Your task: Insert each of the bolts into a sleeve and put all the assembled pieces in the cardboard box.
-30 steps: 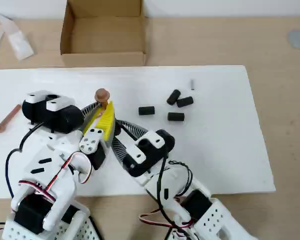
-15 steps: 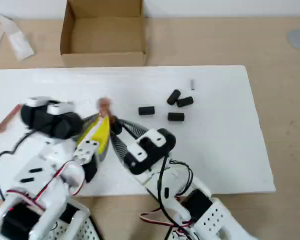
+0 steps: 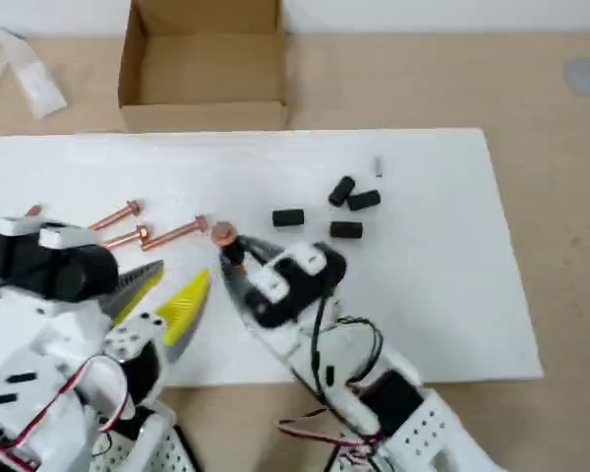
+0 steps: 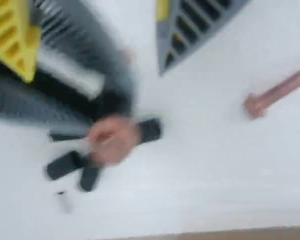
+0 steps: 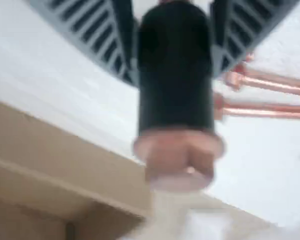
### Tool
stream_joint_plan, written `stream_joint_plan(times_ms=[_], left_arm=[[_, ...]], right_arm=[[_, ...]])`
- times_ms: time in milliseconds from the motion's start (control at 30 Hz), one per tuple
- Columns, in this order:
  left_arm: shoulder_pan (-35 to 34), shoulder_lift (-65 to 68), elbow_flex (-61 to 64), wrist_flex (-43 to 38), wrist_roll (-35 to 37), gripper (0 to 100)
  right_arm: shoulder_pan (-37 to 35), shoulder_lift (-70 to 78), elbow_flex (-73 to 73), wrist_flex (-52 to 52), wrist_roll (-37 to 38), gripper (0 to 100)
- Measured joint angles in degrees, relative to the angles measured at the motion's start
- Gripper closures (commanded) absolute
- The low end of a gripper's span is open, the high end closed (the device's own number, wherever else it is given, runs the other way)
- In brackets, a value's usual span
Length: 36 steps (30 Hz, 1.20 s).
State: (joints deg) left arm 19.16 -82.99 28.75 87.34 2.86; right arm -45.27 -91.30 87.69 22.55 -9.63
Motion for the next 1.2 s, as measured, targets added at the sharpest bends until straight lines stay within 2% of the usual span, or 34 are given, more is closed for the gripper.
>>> stream_joint_plan(times_ms=[100,200,400,567,700,1200], left_arm=[[-7.03,6.15,-3.69,2.20,-5.80,100],[-15.56,11.16,-4.92,2.29,-9.85,99],[-30.07,13.45,-4.57,0.53,-11.43,99],[-37.19,13.80,-2.64,0.35,-11.43,99],[-39.38,13.63,-2.37,0.35,-11.43,99],[-39.47,13.63,-2.20,0.35,-11.43,99]], right_arm=[[4.04,9.76,-9.14,7.03,-0.26,98.9],[7.47,22.59,-20.66,9.93,-0.35,98.9],[12.13,50.29,-49.93,10.46,-0.35,98.9],[15.03,73.14,-72.18,10.46,-0.35,98.9],[16.88,90.20,-87.38,10.46,0.09,98.9],[23.65,147.52,-142.24,10.46,1.58,98.9]])
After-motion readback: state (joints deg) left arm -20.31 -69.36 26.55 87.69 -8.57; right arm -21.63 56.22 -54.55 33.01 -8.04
